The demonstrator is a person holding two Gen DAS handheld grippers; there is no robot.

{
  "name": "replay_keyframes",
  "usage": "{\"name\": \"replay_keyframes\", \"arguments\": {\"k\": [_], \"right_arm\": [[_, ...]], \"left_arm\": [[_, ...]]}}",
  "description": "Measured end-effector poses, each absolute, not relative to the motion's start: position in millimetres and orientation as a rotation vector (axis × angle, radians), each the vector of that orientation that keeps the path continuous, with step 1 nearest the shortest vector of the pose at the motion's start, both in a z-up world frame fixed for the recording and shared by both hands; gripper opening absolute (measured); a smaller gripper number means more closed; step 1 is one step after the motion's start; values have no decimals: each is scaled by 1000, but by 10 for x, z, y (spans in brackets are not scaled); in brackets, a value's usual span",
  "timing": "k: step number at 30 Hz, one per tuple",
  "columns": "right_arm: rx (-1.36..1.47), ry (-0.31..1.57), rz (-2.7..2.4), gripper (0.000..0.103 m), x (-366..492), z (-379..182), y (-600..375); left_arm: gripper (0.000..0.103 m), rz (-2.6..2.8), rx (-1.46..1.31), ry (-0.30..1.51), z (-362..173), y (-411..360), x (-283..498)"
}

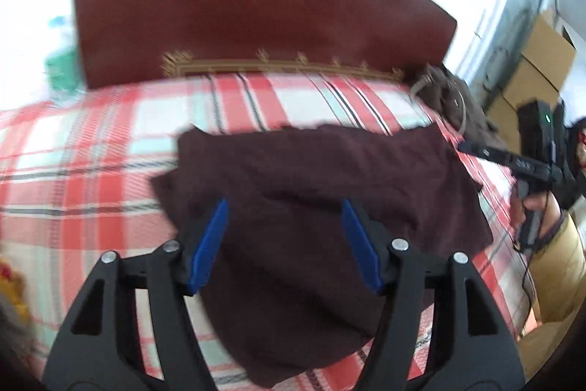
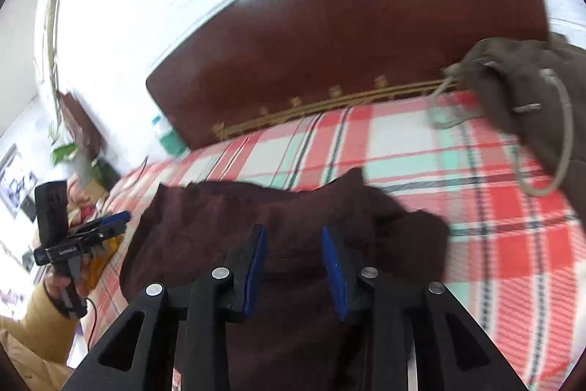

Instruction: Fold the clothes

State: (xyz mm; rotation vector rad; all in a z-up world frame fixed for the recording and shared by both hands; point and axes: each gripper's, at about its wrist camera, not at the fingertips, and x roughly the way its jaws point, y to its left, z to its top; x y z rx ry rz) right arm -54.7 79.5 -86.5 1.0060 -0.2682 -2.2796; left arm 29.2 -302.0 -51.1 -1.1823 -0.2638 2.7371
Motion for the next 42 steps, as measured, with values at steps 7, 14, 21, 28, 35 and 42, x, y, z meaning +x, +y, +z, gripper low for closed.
{"name": "replay_keyframes", "arguments": {"k": [7,14,21,28,35,42], "right_arm": [[1147,-377,-2253,30,-762,-1209,832],[1101,-697,-2205,68,-427,-1164,1236],[1098,-922,-2178,80,48,-1271,1680],[1079,-993,-2114,83,232,-1360,1712],[1088,-970,-2079,83,226,-1354,1658],[1101,-937,-2091,86,79,-1337,1660]], "left_arm": [[66,2599,-1321,-518,-871,-3316,77],[67,2716,-1235,-392,-575,-3034,437],[82,2609,-1017,49,-328,-2088,973],[84,2407,-895,668,-477,-822,1122],[84,2327,-923,1013,-884,-219,882],[84,2319,-951,925,-951,-90,646]]}}
